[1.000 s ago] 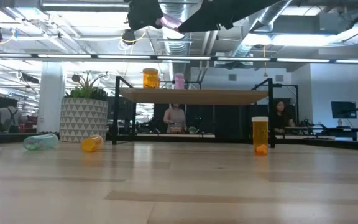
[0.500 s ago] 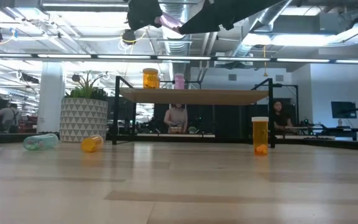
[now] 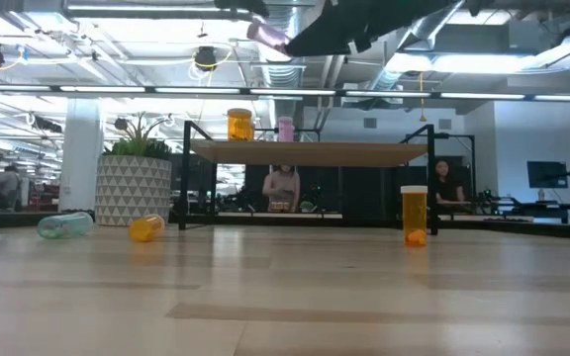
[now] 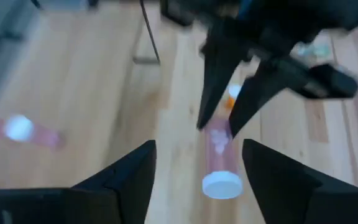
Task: Pick and place medicine bottles onto shelf by color
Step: Put the pink bottle aligned with the other pink pill bottle on the shelf
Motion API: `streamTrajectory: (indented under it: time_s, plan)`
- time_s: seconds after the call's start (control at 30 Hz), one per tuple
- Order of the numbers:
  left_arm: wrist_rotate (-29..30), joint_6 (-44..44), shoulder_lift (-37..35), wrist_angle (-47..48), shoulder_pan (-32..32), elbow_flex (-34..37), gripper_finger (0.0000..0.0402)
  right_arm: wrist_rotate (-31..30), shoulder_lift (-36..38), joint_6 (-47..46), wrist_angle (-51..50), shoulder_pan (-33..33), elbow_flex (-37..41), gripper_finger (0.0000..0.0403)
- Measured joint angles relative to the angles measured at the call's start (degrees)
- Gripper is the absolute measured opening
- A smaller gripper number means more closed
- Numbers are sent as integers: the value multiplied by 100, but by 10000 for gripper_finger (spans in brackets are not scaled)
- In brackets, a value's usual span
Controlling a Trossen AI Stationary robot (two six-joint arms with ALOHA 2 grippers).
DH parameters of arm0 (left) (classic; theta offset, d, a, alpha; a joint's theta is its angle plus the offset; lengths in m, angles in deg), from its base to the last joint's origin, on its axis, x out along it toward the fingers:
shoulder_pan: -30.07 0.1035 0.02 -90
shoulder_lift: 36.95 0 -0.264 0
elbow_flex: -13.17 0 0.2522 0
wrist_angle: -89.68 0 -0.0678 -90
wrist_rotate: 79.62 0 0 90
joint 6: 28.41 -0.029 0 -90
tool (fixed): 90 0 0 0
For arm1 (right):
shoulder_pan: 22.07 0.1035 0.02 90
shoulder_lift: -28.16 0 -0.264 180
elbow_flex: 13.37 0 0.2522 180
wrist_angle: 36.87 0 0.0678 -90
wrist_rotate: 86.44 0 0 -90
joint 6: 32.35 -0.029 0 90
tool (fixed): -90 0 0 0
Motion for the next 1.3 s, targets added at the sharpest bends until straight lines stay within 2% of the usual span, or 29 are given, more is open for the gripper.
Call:
streamTrajectory:
  time_s: [0.1,0.2,0.3,0.47,0.57,0.63,1.07,1.3]
  plan:
    - [363,-241,-250,-137,-162,-86,237,3,145,-90,187,-23,202,104]
    - [658,-386,-686,-673,-325,285,237,5,456,-240,503,-60,559,104]
    - [570,-556,-1184,-1936,-406,1212,237,122,753,-334,1310,-72,1082,104]
    - [104,-553,-1640,-4569,-414,2863,238,733,911,-511,2840,-131,1802,103]
    - [106,-590,-1606,-5503,-414,3443,238,785,872,-609,3126,-126,1875,103]
    - [116,-581,-1499,-5934,-414,3586,238,787,857,-654,3101,-91,1881,103]
    - [272,-681,-1074,-6156,-417,3626,283,800,854,-608,3297,-42,1883,103]
    - [282,-796,-1078,-6327,-452,3624,266,800,854,-589,3318,-42,1883,103]
